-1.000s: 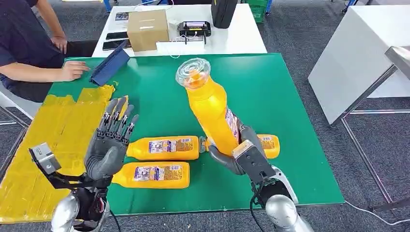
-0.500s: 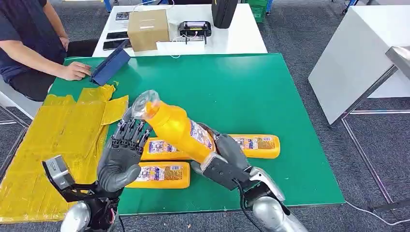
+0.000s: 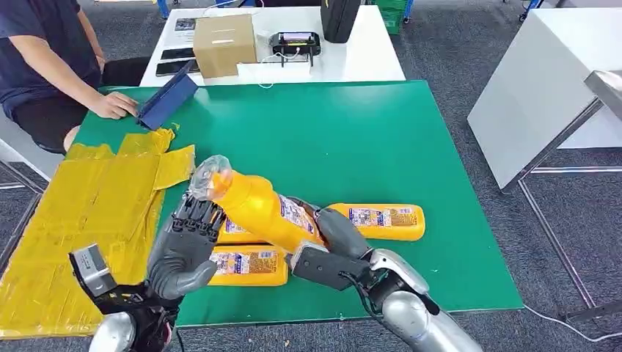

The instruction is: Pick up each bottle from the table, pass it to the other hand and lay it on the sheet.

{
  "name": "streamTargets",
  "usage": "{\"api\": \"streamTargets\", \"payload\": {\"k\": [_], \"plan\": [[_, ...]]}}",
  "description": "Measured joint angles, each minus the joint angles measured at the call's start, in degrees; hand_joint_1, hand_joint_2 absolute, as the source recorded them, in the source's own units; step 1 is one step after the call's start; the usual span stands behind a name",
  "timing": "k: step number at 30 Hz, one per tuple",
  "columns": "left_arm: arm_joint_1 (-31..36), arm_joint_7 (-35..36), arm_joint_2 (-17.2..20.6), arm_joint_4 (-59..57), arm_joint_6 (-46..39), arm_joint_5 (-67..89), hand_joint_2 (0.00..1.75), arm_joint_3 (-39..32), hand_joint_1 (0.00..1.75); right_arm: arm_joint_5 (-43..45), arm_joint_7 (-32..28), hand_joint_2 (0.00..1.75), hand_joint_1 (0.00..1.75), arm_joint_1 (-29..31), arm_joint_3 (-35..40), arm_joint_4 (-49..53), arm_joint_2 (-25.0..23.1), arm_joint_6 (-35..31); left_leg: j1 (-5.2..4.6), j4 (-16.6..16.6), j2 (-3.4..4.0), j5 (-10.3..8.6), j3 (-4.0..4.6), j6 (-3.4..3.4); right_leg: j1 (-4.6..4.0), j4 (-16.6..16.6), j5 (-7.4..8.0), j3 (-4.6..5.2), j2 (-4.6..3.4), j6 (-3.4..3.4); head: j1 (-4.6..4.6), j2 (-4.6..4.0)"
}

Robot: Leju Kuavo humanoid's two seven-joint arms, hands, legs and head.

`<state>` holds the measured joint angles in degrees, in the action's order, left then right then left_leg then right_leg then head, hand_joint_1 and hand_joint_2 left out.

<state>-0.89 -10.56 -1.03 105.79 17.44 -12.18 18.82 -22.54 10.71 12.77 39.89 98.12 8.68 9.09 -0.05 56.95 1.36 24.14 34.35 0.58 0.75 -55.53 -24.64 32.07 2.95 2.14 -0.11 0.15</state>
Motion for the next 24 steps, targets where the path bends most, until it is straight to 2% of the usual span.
{"api": "streamTargets", "payload": {"k": [13, 14, 15, 16, 17, 18, 19, 24], "plan": [[0.0, 1.7, 1.5, -0.1, 2.2, -2.3, 1.75, 0.0, 0.00, -2.1, -0.6, 1.75, 1.75, 3.9, 4.3, -1.4, 1.3, 2.2, 0.00, 0.0, 0.01, 0.00, 0.00, 0.00, 0.00, 0.0, 0.00, 0.00, 0.00, 0.00, -0.02, 0.00], [0.1, 1.8, 1.5, -0.2, 2.3, -2.0, 1.75, 0.0, 0.09, -2.3, -0.7, 1.75, 1.75, 4.2, 4.9, -1.4, 1.3, 2.6, 0.00, 0.0, 0.01, 0.00, 0.00, 0.00, 0.00, 0.0, 0.00, 0.00, 0.00, 0.00, -0.02, 0.00], [0.2, 1.9, 1.5, -0.4, 2.5, -1.5, 1.75, 0.0, 0.37, -2.4, -0.9, 1.75, 1.75, 4.5, 5.6, -1.5, 1.3, 2.9, 0.00, 0.0, 0.01, 0.00, 0.00, 0.00, 0.00, 0.0, 0.00, 0.01, 0.00, 0.00, -0.02, 0.00], [0.4, 2.0, 1.6, -0.5, 2.6, -0.8, 1.75, 0.1, 1.52, -2.4, -1.0, 1.75, 1.75, 4.7, 6.3, -1.6, 1.3, 3.3, 0.00, 0.0, 0.01, 0.00, 0.00, 0.00, 0.00, 0.0, 0.00, 0.02, 0.00, 0.00, -0.02, 0.00], [0.5, 2.0, 1.7, -0.7, 2.8, -0.2, 1.75, 0.1, 1.61, -2.4, -1.0, 1.75, 1.75, 4.9, 7.0, -1.6, 1.3, 3.5, 0.00, 0.0, 0.00, 0.00, 0.01, 0.00, 0.00, 0.0, 0.00, 0.03, 0.01, 0.00, 0.00, 0.00], [0.7, 2.0, 1.9, -1.1, 3.0, 0.2, 1.75, 0.1, 1.61, -2.4, -1.1, 1.75, 1.75, 5.2, 7.4, -1.6, 1.3, 3.8, 0.00, 0.0, 0.00, 0.00, 0.02, 0.00, 0.00, 0.0, 0.00, 0.04, 0.01, 0.00, -0.07, 0.00], [0.9, 2.0, 2.0, -1.4, 3.2, 0.3, 1.75, 0.1, 1.75, -2.3, -1.1, 1.75, 1.75, 5.6, 8.0, -1.7, 1.3, 4.0, 0.01, 0.0, 0.01, 0.00, 0.02, 0.00, -0.01, 0.0, 0.00, 0.03, 0.01, 0.00, 0.02, 0.00], [1.5, 1.4, 2.4, -2.4, 3.6, 0.4, 1.75, 0.0, 1.75, -2.1, -1.3, 1.75, 1.75, 6.6, 9.9, -2.0, 1.4, 4.7, 0.00, 0.0, 0.01, -0.01, 0.01, 0.00, 0.00, 0.0, 0.00, 0.02, 0.00, 0.00, 0.00, 0.00]]}}
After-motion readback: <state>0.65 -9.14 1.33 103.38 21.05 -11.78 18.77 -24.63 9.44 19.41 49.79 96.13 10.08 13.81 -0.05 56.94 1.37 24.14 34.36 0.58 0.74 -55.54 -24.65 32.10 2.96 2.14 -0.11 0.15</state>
